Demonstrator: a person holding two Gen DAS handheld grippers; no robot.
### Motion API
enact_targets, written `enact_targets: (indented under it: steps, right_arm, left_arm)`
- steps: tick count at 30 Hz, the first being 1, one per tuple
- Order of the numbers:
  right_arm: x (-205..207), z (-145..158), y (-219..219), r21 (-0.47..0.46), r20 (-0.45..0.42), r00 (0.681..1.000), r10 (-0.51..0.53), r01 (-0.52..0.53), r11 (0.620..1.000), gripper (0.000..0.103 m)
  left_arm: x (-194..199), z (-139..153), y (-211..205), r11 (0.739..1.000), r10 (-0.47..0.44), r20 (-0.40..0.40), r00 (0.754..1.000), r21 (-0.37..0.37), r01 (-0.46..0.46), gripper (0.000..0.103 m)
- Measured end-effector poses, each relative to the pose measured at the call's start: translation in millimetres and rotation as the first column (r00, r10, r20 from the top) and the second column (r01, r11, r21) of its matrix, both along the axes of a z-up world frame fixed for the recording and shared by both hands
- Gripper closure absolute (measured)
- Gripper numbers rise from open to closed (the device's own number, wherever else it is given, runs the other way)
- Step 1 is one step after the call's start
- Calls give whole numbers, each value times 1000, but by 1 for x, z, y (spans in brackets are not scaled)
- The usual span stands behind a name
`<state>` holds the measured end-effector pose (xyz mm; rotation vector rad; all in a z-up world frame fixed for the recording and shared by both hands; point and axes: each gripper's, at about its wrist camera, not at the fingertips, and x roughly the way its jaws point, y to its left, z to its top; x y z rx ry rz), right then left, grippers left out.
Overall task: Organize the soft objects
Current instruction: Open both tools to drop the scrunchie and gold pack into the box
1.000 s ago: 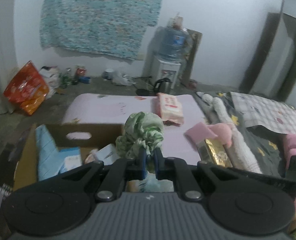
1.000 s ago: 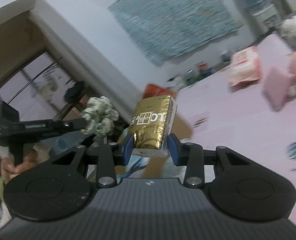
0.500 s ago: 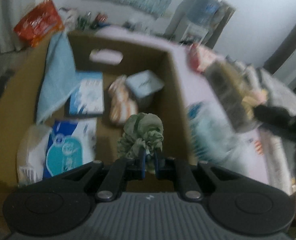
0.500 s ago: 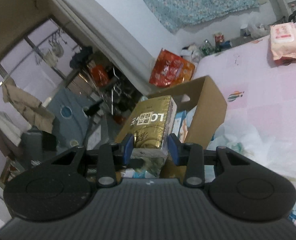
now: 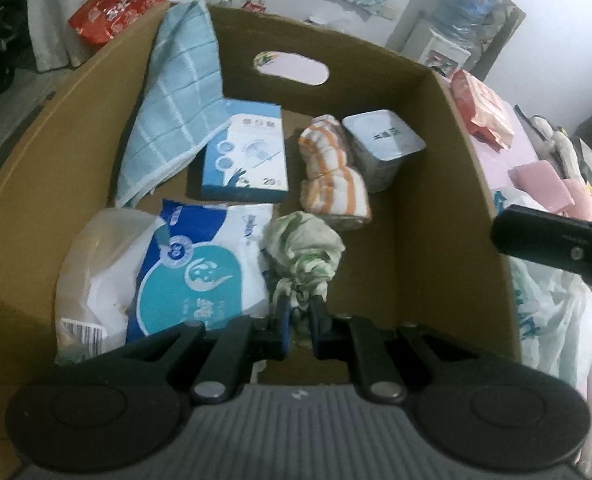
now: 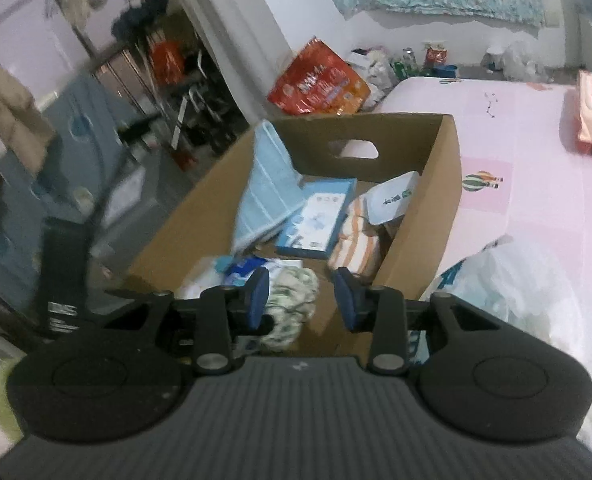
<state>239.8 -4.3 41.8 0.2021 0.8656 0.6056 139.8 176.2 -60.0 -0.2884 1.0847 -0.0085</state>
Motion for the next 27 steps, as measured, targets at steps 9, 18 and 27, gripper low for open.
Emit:
enact_targets:
  steps: [9, 18, 27]
  right_arm:
    - [2, -1, -3, -7, 15, 1000, 10, -10, 1000, 66]
    - [-23, 12, -30, 47, 22, 1000, 13, -14, 999, 62]
    - [-53, 24, -66, 113, 51, 998, -23, 17, 993, 45]
  left_arm:
    - [-2, -1, 6, 997, -22, -21, 1000, -78, 20, 61]
    - [-21, 27, 1, 998, -25, 57, 998, -54, 28, 35]
    - [-36, 64, -5, 1000, -28, 134, 991, 0, 28, 27]
